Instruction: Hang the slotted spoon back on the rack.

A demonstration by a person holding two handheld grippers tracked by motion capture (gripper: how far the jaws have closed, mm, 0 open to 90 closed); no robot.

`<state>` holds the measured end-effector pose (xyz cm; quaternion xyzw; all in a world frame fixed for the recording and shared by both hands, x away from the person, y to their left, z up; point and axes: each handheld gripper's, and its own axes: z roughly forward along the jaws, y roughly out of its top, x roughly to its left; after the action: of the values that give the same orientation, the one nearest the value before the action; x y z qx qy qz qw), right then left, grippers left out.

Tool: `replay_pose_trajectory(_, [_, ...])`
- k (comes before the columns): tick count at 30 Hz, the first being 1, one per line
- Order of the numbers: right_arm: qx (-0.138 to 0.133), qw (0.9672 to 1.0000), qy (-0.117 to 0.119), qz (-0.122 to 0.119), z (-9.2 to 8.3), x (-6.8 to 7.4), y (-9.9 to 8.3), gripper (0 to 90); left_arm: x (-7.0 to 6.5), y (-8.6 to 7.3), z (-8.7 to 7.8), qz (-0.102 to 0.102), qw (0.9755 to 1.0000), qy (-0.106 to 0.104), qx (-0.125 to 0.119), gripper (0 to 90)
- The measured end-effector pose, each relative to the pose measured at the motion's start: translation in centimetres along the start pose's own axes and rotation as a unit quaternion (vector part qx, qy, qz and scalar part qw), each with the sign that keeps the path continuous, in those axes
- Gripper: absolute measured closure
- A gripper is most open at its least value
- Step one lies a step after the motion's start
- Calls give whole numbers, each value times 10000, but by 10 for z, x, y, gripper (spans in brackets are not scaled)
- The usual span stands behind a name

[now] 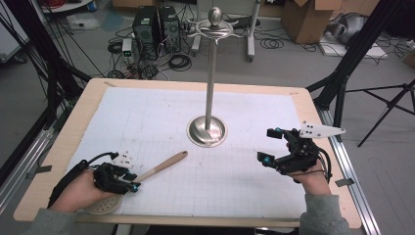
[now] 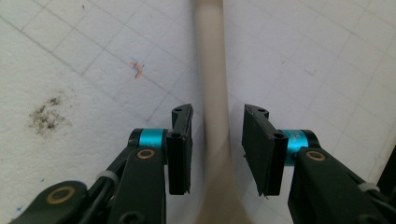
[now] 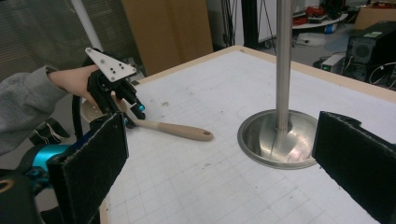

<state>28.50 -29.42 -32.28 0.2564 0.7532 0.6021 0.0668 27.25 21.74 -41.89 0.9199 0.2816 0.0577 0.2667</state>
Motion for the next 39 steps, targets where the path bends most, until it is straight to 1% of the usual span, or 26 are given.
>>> replay_pose_trajectory(8, [13,10000,4,-1,1,0,0,22,0,0,0,-25,9999,103,26,687])
replay_pose_trajectory(12, [36,10000,1,-7,3,0,-1,22,0,-1,1,-1,10000,91,-15,710])
replay_pose_trajectory(13, [59,10000,-1,-1,3,0,-1,22,0,-1,1,17,10000,80,-43,723])
replay_pose_trajectory(14, [59,10000,-1,-2,4,0,-1,22,0,-1,1,-30,10000,69,-58,762])
replay_pose_trajectory(17, [87,10000,10,12,4,1,-1,22,2,-2,1,-138,9999,21,-84,767])
replay_pose_trajectory(19, [68,10000,14,-1,4,1,-1,22,3,-2,1,-105,9999,-2,-88,770])
replay_pose_trajectory(20, [52,10000,4,1,4,0,-1,22,2,-2,1,-122,9999,10,-109,772])
replay_pose_trajectory(22, [59,10000,10,20,3,0,-1,22,3,-2,0,-50,10000,10,-71,775])
replay_pose_trajectory(26, [31,10000,12,-1,2,0,-1,22,3,-2,0,-102,9999,-8,-113,776])
replay_pose_trajectory(28, [37,10000,9,0,2,0,-1,22,3,-1,0,-142,9999,4,-73,776])
replay_pose_trajectory(29, [40,10000,5,-4,2,0,-1,22,2,0,-1,-113,9999,26,-41,777])
replay_pose_trajectory(31, [40,10000,4,12,2,0,-1,22,1,2,-2,-138,9998,16,-141,777])
replay_pose_trajectory(32, [39,10000,1,8,2,0,-1,22,1,3,-4,-98,9998,10,-174,777])
replay_pose_trajectory(33, [40,10000,-1,-1,2,0,-1,22,0,4,-5,-117,9997,-5,-233,777])
replay_pose_trajectory(34, [42,10000,4,3,2,0,-1,22,1,5,-7,-144,9995,-27,-264,777])
replay_pose_trajectory(35, [36,10000,-2,-8,2,0,-1,22,1,5,-9,-117,9996,-16,-276,777])
replay_pose_trajectory(39, [48,10000,4,30,1,1,-1,22,3,5,-15,-216,9989,-29,-409,777])
